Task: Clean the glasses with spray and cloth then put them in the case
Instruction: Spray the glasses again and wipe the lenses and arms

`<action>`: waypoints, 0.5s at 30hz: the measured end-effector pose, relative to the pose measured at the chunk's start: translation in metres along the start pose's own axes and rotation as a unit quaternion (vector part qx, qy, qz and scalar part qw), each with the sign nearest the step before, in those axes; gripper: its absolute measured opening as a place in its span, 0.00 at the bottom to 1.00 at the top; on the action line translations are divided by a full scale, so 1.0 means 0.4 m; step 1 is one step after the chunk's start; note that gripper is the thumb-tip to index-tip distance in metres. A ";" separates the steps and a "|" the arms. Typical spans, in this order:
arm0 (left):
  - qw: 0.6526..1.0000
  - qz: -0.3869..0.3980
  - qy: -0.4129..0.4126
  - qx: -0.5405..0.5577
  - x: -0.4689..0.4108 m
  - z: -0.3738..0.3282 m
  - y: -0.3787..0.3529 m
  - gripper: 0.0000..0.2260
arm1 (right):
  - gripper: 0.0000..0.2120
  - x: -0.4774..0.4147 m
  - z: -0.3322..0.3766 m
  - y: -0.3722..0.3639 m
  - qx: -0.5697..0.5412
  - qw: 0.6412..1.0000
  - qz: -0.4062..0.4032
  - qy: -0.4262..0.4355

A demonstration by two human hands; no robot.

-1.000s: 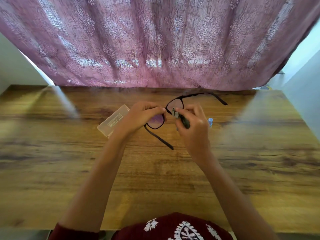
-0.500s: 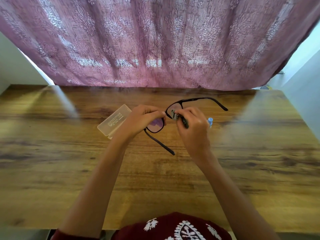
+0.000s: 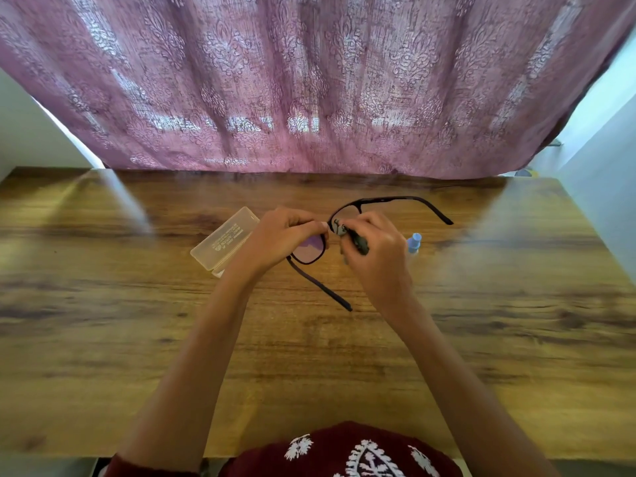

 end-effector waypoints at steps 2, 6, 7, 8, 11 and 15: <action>1.000 0.004 -0.001 -0.006 -0.001 0.002 -0.009 0.15 | 0.08 -0.004 0.005 -0.002 0.014 1.000 -0.009 0.005; 0.999 -0.009 -0.001 0.030 0.008 0.001 -0.006 0.10 | 0.07 -0.023 -0.005 0.008 0.075 0.996 -0.041 -0.007; 0.999 -0.014 -0.001 0.040 0.011 0.001 -0.003 0.10 | 0.06 -0.024 -0.006 0.007 0.086 0.995 -0.040 -0.009; 0.999 -0.020 -0.002 0.045 0.013 0.002 0.001 0.10 | 0.06 -0.021 -0.006 0.005 0.094 0.995 -0.035 -0.011; 0.998 -0.028 0.002 0.060 0.016 0.011 0.008 0.11 | 0.05 -0.001 -0.003 -0.013 0.082 0.997 -0.003 -0.011; 0.999 -0.015 0.002 0.047 0.017 0.014 0.000 0.10 | 0.05 0.006 0.015 -0.031 0.046 0.999 0.024 0.012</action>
Point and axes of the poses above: each hand's wrist, its own x-axis away from the middle knuckle, its own y-axis out of the back of the hand, z = x × y, the point moved 5 cm from there along -x, towards the middle knuckle, and after that the axes turned 4 degrees about z, right-handed, at the moved point
